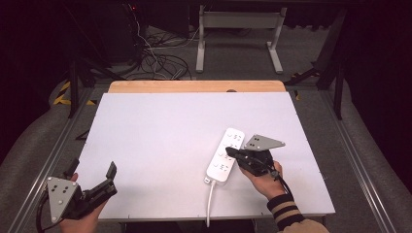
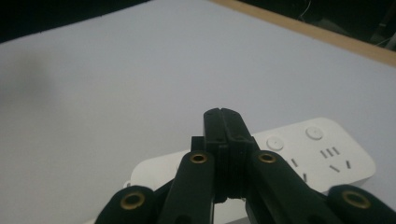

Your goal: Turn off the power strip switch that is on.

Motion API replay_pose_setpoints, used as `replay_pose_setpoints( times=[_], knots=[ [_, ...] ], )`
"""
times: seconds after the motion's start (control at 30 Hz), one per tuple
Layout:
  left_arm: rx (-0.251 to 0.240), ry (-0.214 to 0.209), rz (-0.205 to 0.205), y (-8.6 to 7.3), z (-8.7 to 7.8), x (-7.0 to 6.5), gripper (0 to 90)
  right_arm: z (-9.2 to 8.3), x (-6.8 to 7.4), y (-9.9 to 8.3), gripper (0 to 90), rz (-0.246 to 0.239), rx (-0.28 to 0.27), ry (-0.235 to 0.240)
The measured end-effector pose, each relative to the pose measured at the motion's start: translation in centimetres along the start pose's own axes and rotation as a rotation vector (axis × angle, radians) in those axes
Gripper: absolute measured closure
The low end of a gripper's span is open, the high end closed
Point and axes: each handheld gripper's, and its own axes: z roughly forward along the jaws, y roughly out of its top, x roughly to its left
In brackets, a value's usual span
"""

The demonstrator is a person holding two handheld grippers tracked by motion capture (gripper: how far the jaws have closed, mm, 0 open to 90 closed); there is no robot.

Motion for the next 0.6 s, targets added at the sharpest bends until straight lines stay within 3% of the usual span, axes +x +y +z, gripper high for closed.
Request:
replay_pose_setpoints(
  times=[0.27, 0.6],
  knots=[
    [0.005, 0.004, 0.003, 0.0, -0.1, 0.0, 3.6, 3.0, 1.0, -0.9, 90.0, -0.018, 0.093, 0.022],
    [0.009, 0.006, -0.003, 0.0, -0.2, 0.2, 4.0, 4.6, 1.4, -1.5, 90.0, -0.024, 0.138, 0.035]
  ],
)
